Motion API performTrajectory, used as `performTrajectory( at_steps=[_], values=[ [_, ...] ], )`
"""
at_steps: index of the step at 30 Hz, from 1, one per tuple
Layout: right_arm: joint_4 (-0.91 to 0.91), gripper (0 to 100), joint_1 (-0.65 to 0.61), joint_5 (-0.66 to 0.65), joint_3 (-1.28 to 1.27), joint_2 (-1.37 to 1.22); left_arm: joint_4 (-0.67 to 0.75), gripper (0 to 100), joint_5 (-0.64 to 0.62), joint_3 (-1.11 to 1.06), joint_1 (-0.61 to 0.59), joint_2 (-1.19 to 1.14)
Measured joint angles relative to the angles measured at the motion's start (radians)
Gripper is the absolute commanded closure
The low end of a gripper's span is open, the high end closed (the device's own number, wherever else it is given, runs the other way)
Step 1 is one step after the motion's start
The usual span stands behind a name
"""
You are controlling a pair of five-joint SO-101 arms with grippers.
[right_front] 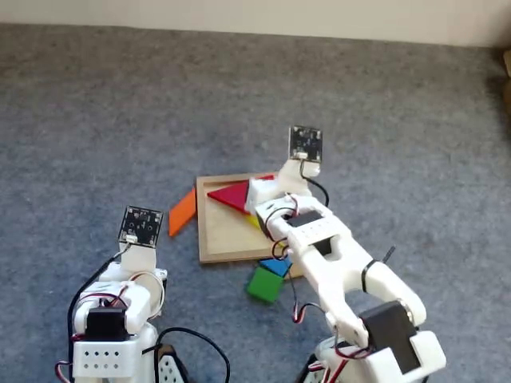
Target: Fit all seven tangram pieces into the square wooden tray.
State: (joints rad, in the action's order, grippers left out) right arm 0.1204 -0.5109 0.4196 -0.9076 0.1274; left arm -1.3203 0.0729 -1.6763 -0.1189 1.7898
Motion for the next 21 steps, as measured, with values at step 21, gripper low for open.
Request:
performTrajectory(
  at_steps=[21],
  values=[
    [0.0,99.5,-0.074,-0.083,-0.002,-0.029,0.0,99,0.0,0.0,0.0,0.0]
  ],
)
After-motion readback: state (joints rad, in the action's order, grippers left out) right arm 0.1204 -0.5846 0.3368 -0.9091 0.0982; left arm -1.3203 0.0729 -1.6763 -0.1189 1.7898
